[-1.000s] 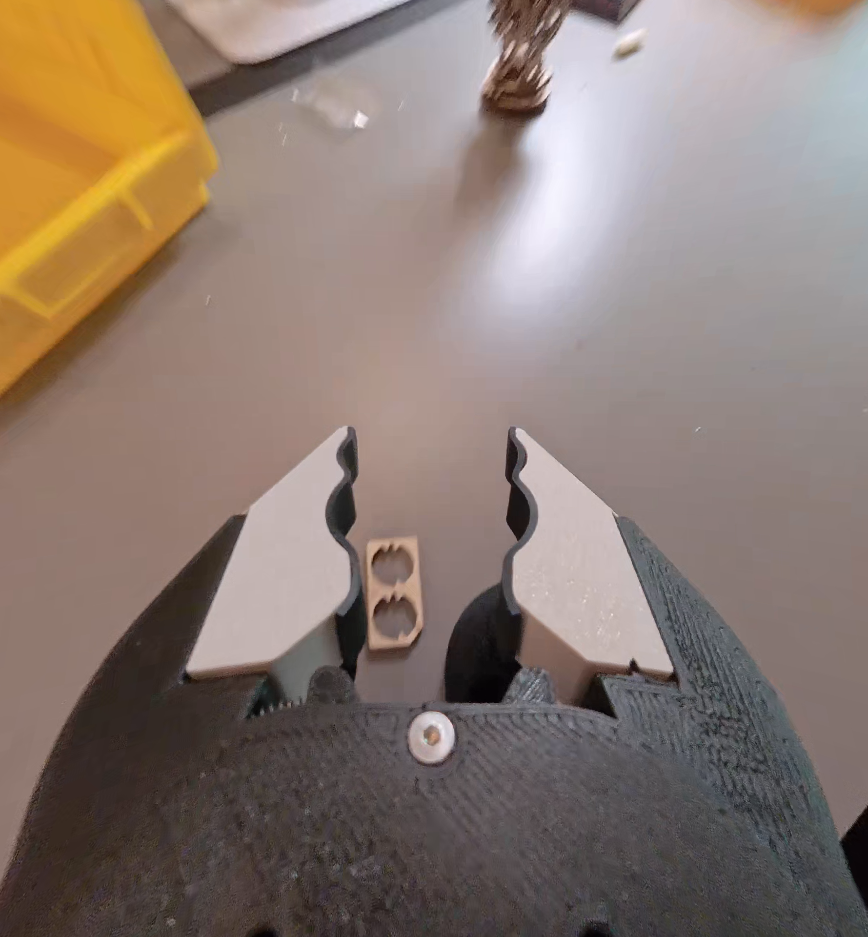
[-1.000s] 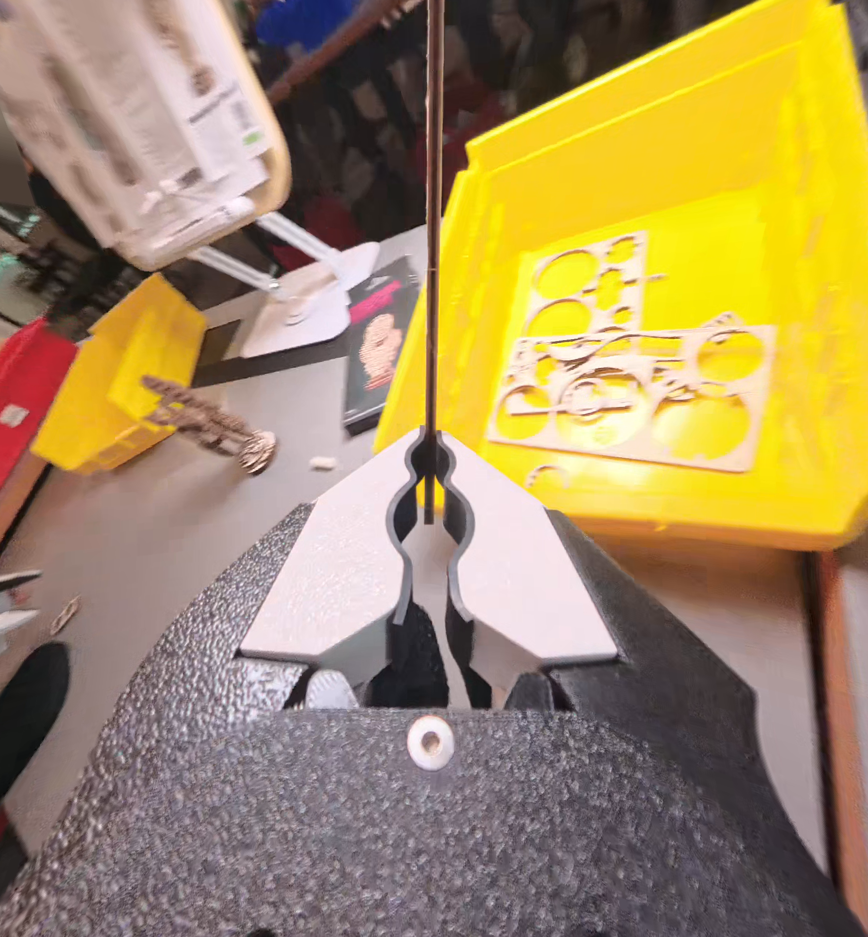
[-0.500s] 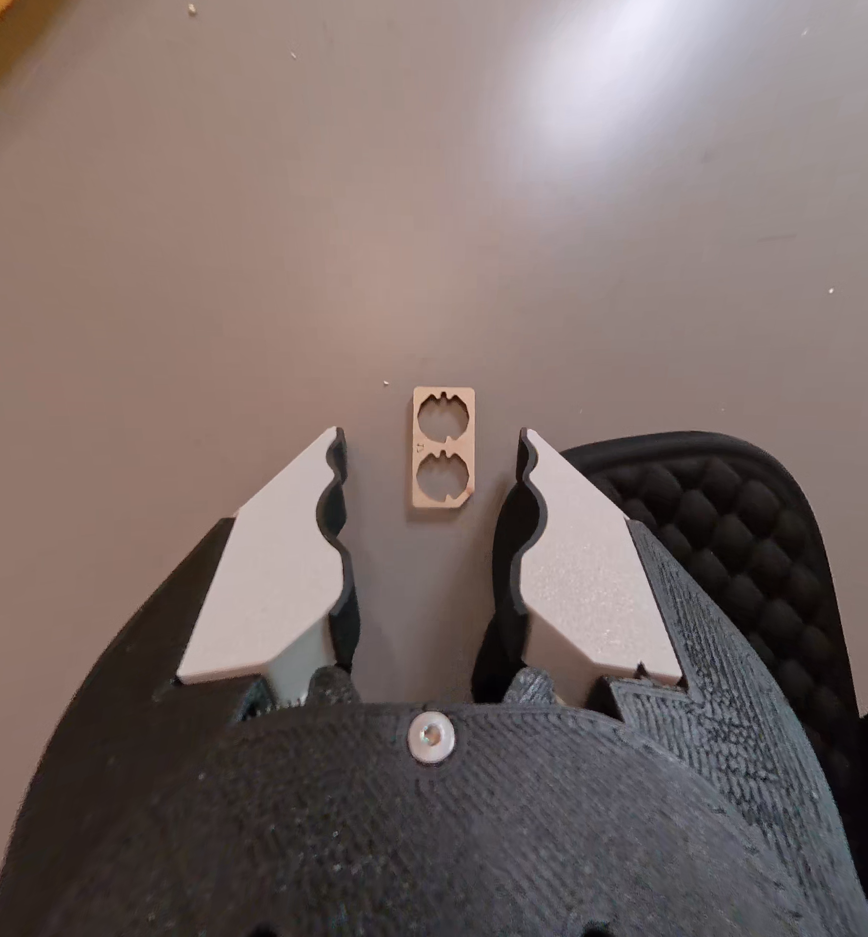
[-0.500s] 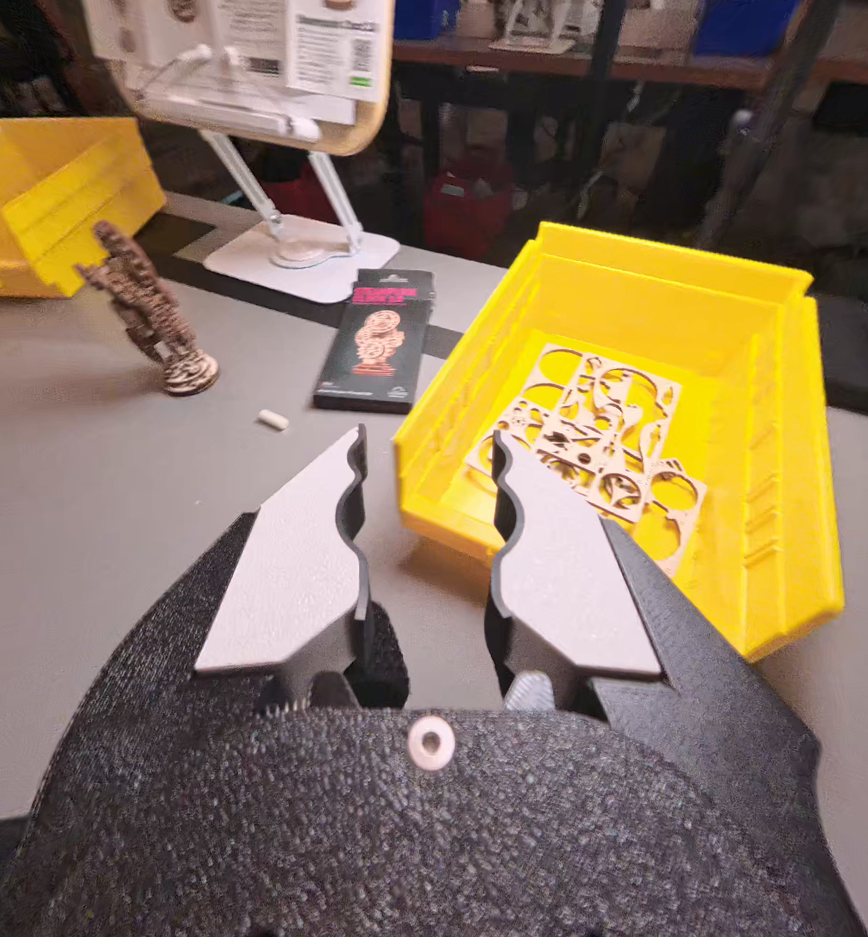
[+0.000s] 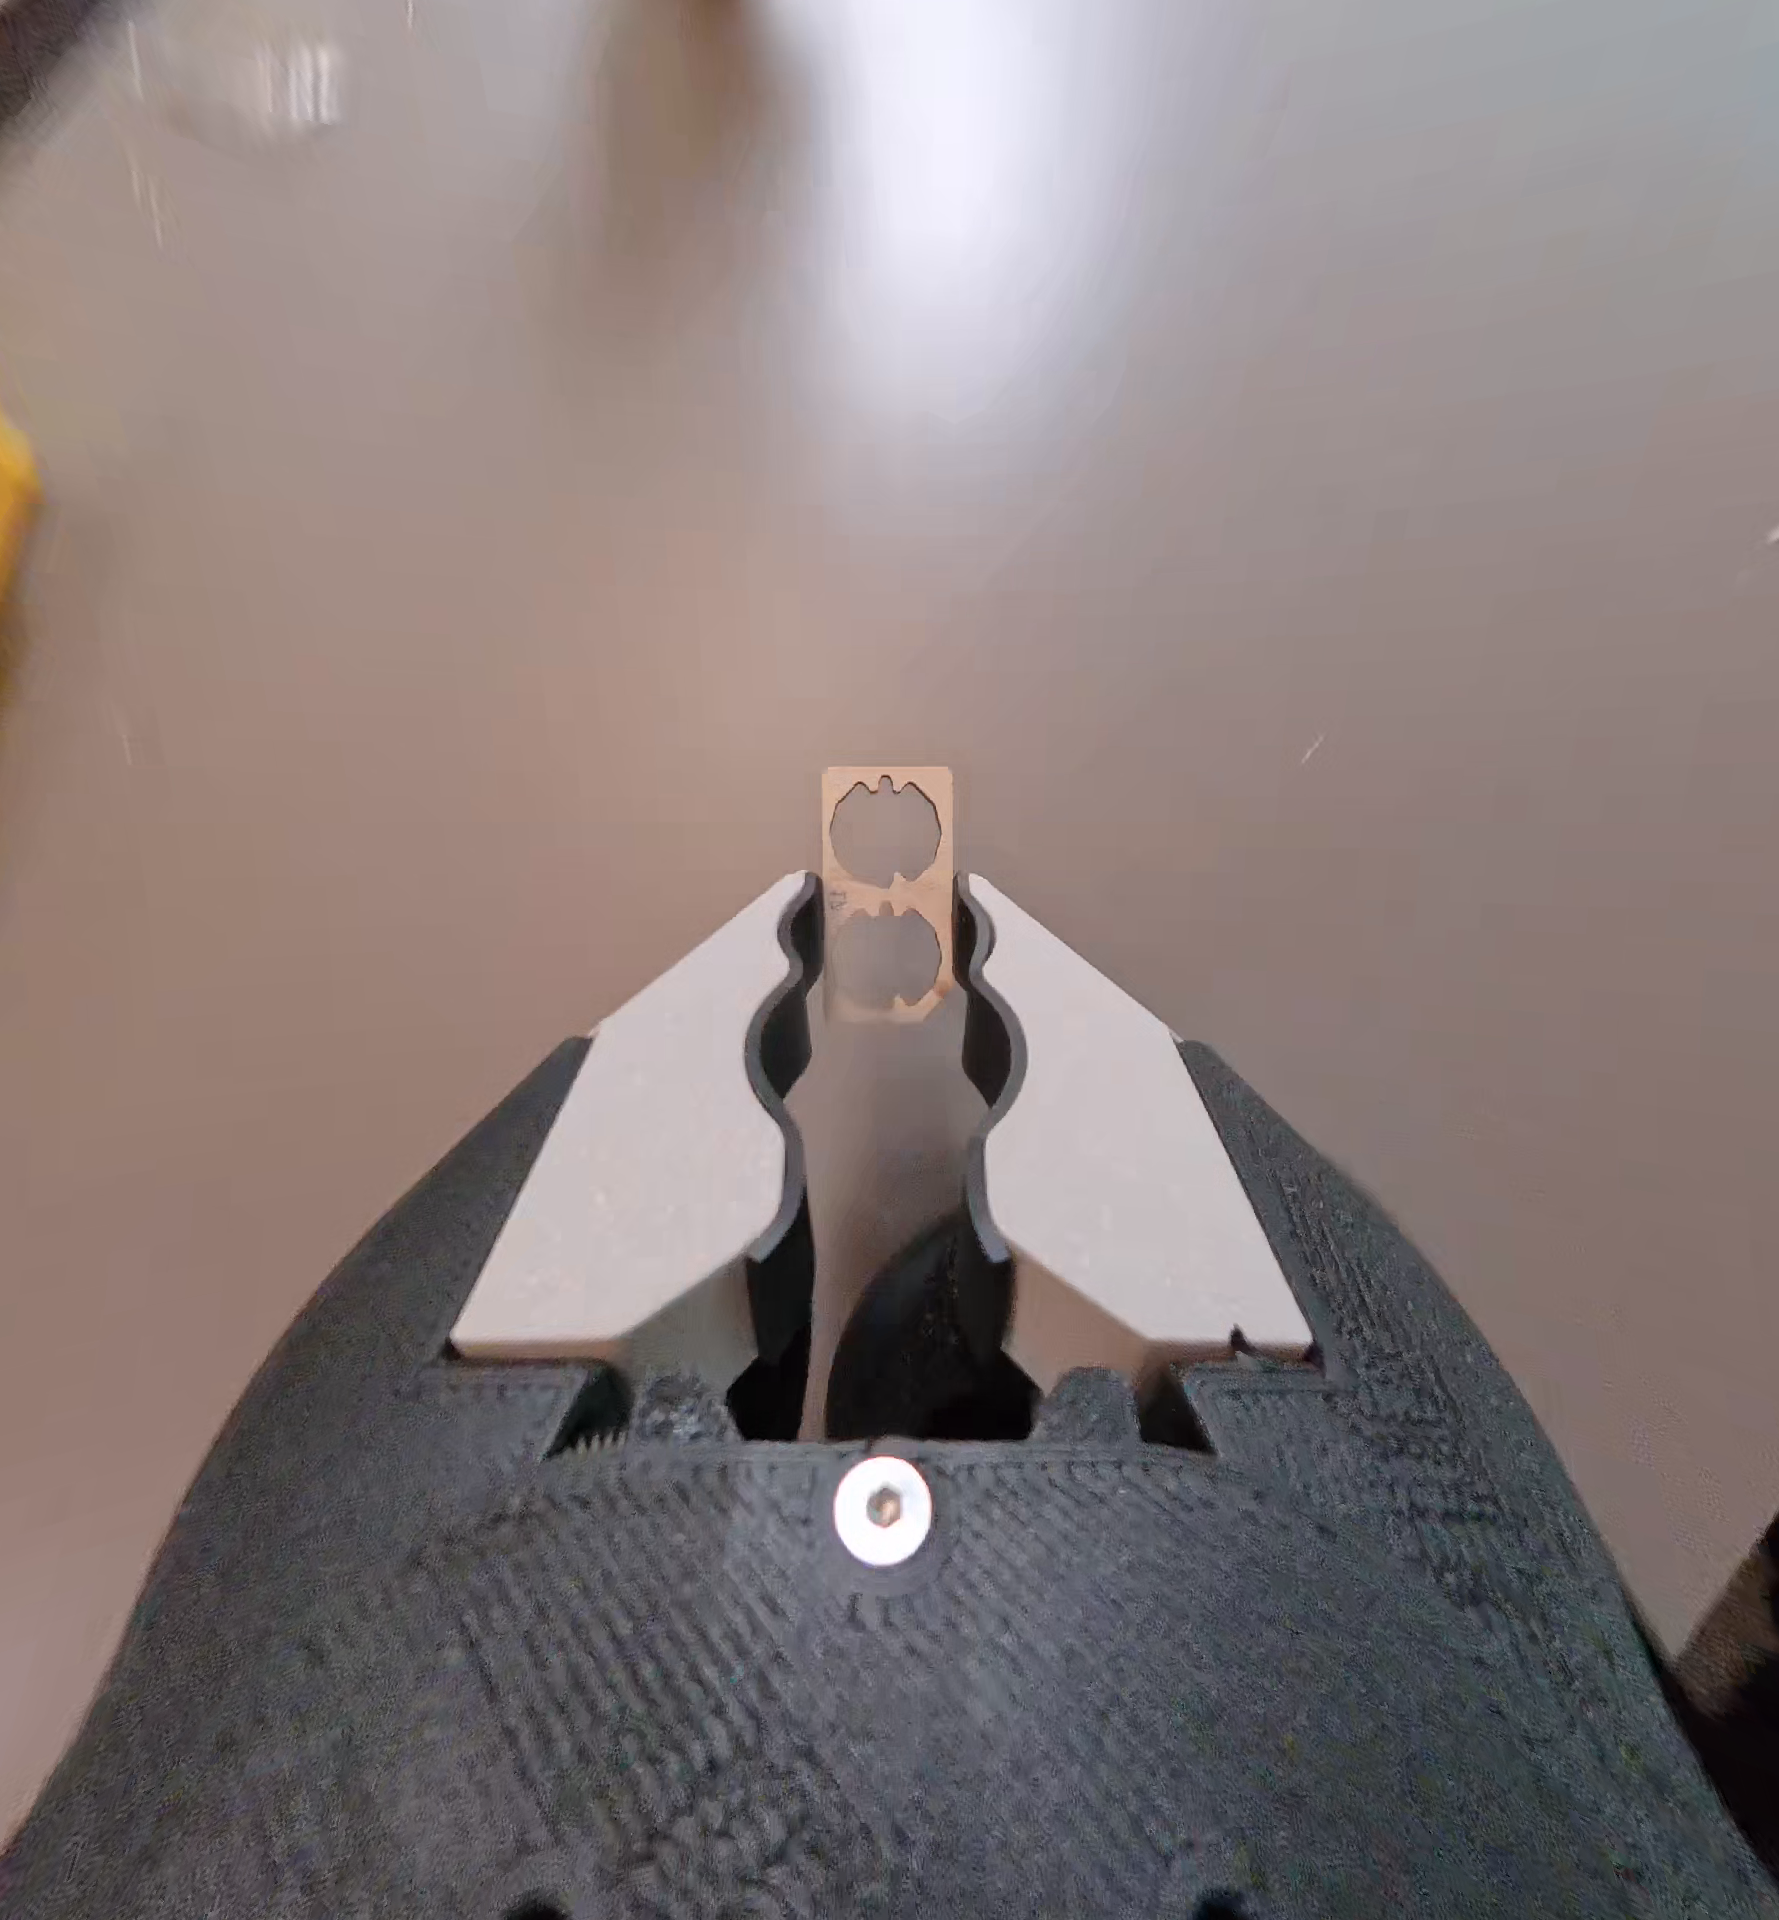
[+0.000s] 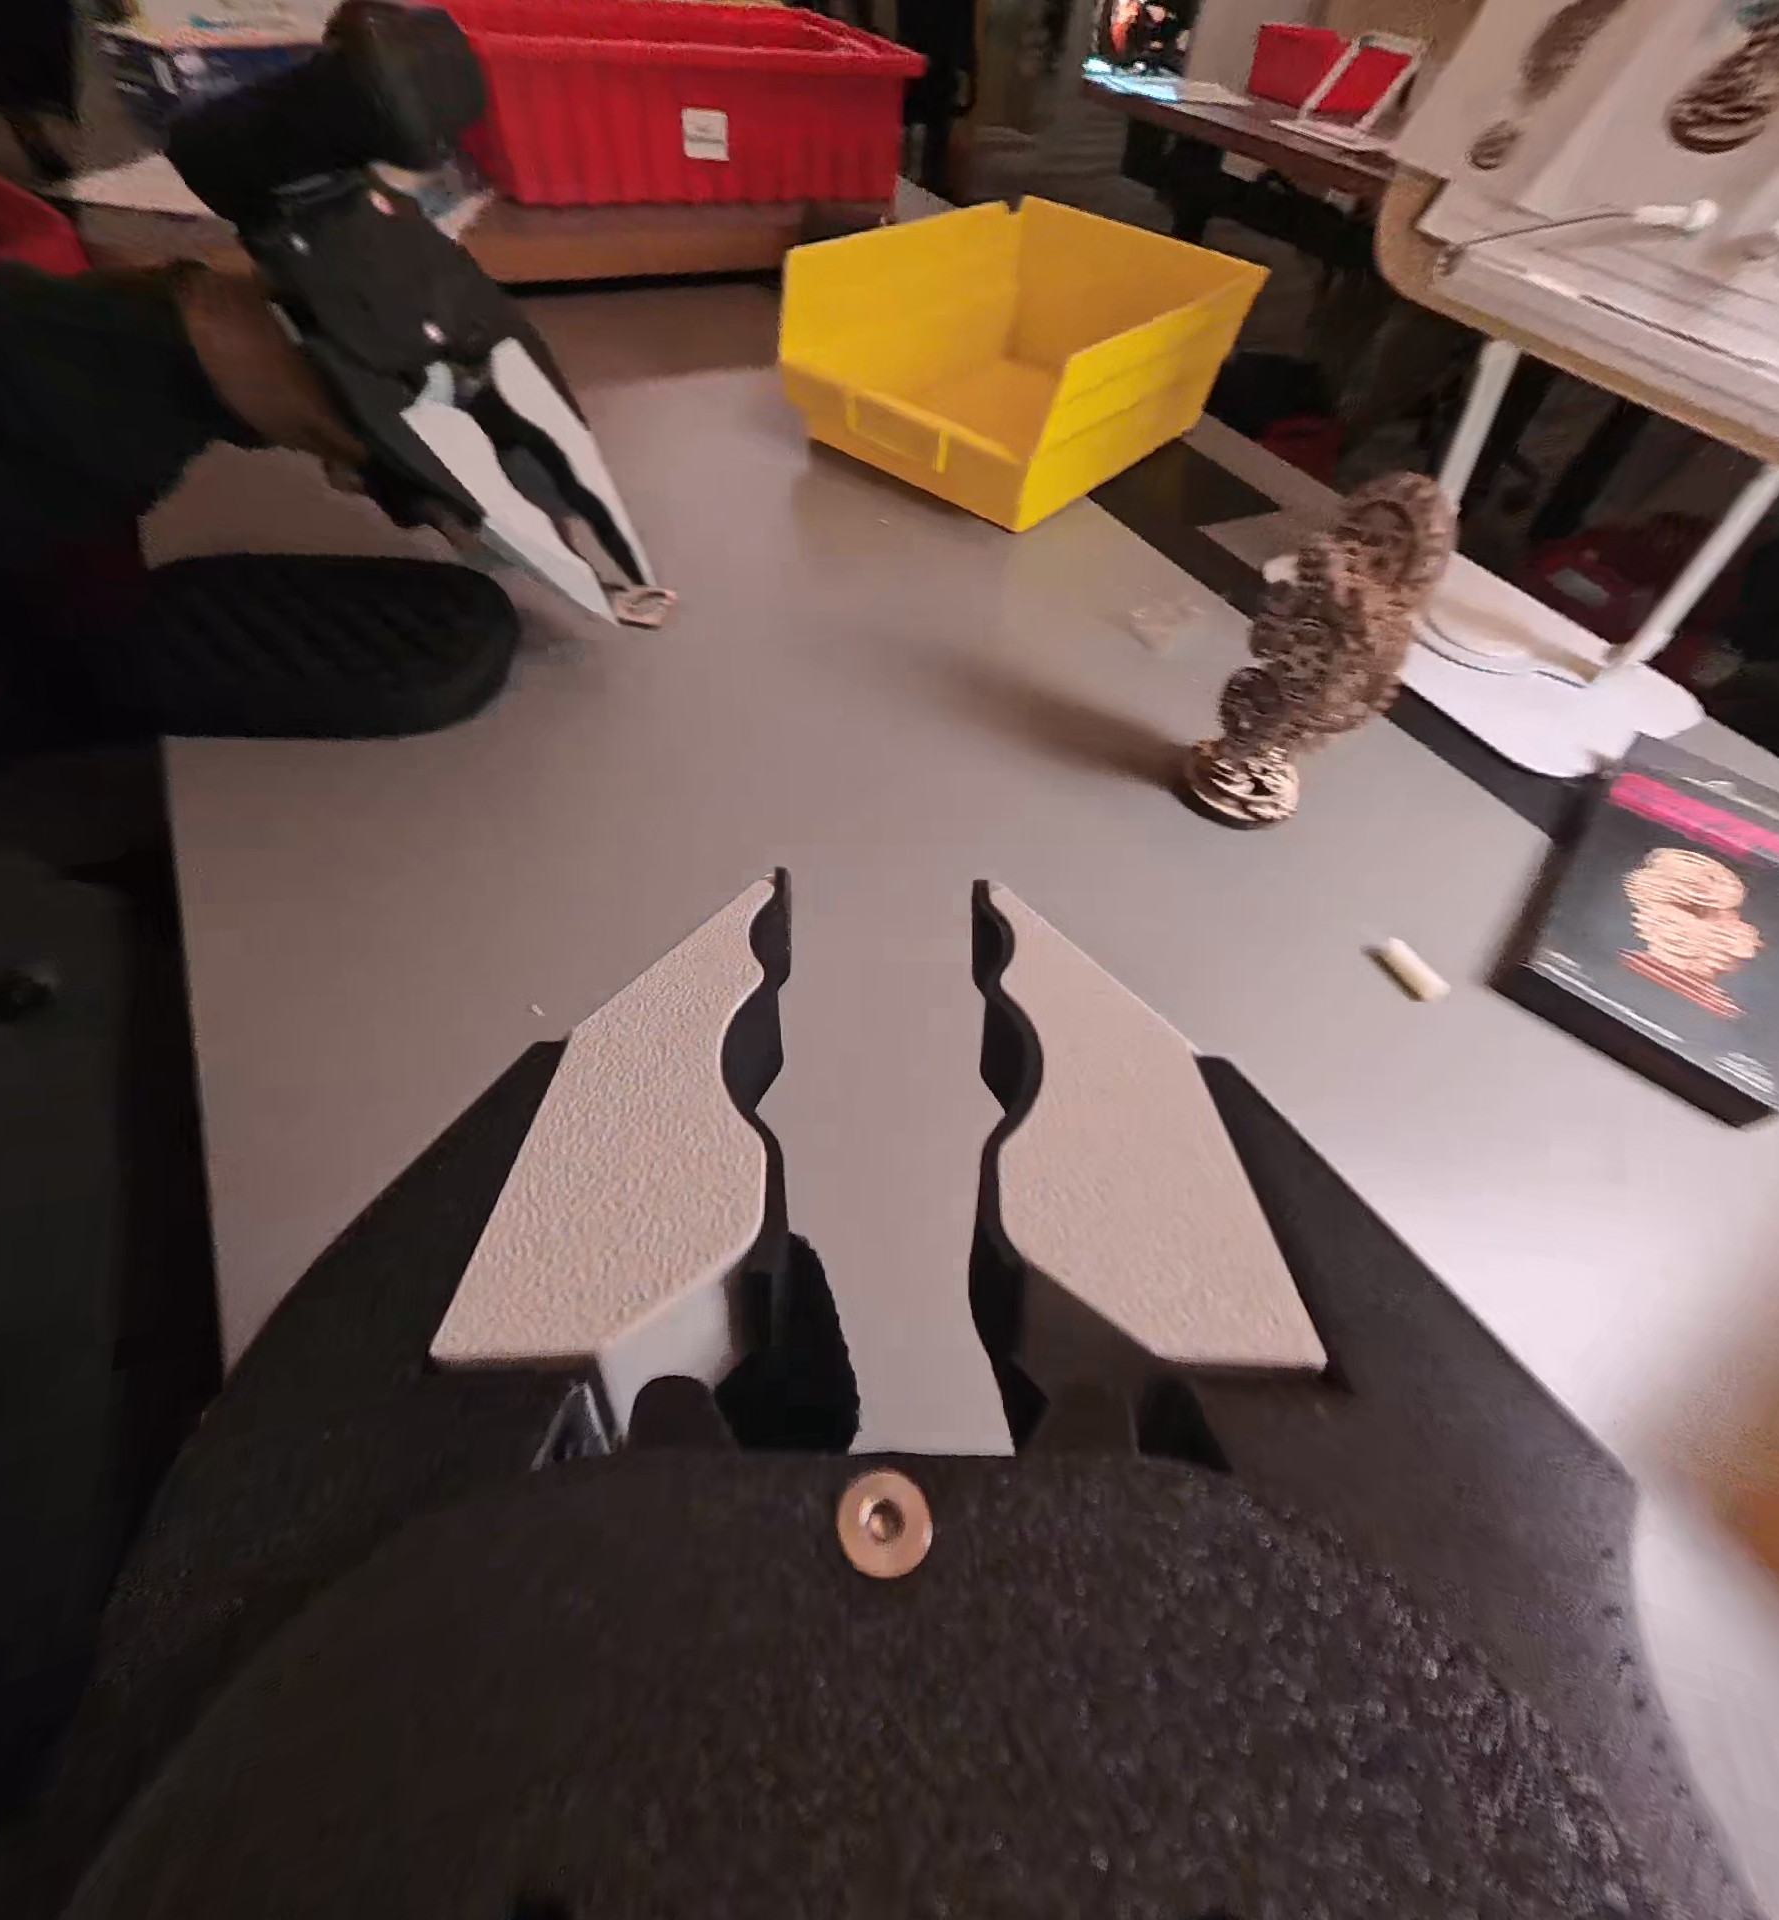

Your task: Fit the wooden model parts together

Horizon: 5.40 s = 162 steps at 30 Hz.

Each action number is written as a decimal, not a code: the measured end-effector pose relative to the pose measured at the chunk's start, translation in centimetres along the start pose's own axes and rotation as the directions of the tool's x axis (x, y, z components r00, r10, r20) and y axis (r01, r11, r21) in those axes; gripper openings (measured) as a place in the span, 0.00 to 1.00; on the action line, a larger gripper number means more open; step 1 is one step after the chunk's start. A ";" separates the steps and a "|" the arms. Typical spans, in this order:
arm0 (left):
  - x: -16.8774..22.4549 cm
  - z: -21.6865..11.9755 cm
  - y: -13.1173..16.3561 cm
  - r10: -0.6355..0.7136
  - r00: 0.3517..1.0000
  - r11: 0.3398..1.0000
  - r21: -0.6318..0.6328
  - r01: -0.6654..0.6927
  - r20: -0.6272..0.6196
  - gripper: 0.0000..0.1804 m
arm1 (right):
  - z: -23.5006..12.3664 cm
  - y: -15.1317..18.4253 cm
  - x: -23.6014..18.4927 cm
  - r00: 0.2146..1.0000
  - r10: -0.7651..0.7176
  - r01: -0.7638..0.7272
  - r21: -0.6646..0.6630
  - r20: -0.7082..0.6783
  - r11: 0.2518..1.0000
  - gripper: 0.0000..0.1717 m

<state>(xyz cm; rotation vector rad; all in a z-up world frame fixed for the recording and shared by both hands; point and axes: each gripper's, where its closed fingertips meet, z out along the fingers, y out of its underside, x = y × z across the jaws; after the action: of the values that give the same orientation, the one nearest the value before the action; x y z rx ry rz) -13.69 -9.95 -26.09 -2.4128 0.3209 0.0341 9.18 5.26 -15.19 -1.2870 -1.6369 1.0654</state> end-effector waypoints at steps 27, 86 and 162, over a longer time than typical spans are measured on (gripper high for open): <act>0.6 1.5 -13.2 -0.155 0.968 0.794 0.558 0.241 -0.198 0.25 | -10.3 1.4 32.0 0.688 0.318 -0.270 0.176 -0.652 0.946 0.30; 0.5 2.9 -18.4 0.308 0.887 0.828 0.556 -0.072 -0.344 0.00 | 10.2 -3.1 5.3 0.995 -0.074 0.085 0.214 -0.060 0.973 0.36; -1.2 3.5 -13.1 -0.084 0.995 0.801 0.591 0.096 -0.048 0.18 | 10.1 5.8 28.3 0.888 0.025 -0.225 -0.387 -0.460 0.894 0.51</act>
<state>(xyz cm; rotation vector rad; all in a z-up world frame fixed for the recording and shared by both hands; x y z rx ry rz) -11.47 2.15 -20.23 -1.7961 0.1858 -0.1187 -3.47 32.36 -21.88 -1.7985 -1.4817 0.4229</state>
